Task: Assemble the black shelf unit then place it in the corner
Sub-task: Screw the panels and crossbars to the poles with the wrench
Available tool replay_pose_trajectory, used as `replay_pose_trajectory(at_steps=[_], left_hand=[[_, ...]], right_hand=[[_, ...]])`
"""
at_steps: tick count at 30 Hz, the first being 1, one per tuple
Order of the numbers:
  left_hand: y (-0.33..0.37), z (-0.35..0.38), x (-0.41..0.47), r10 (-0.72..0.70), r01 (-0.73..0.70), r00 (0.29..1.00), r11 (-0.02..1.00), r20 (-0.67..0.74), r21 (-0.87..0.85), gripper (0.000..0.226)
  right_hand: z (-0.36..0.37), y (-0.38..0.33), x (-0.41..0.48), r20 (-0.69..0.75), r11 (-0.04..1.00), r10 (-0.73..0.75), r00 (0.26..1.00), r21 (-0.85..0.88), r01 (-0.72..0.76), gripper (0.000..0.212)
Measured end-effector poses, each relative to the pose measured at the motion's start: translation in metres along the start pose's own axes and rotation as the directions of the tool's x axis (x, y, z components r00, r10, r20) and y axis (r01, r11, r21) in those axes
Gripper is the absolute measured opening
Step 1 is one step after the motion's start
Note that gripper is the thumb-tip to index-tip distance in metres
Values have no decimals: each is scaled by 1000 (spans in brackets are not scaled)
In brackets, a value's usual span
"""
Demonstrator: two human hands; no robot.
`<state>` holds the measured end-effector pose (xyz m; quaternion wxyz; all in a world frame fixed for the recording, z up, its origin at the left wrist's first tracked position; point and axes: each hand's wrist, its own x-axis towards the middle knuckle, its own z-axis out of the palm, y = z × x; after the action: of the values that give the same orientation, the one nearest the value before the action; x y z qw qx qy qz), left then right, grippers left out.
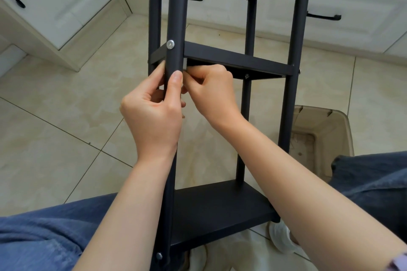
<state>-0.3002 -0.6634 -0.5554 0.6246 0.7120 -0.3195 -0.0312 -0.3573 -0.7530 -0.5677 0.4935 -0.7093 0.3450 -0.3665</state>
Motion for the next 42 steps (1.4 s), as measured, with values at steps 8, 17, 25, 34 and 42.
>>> replay_pose_trajectory(at_steps=[8,17,25,34,42], left_hand=[[1,1,0,22,-22,1000,1000,11,17,30],[1,3,-1,21,-21,1000,1000,13,-15,30],[-6,-4,1,-32,31,999,998,-17,-56,31],[-9,-8,5,-124,118,991,988,-59,-96,43],[-14,-11,4,-142,134,985,988,-97,-78,41]], right_hand=[[18,11,0,-167,997,-60,984,46,68,22],[18,10,0,-211,998,-49,976,34,58,22],[-13,22,-17,-70,989,-122,990,-94,115,20],[-81,44,-10,-237,996,-3,972,-89,-19,26],[-124,54,41,-368,928,322,872,-58,-367,23]])
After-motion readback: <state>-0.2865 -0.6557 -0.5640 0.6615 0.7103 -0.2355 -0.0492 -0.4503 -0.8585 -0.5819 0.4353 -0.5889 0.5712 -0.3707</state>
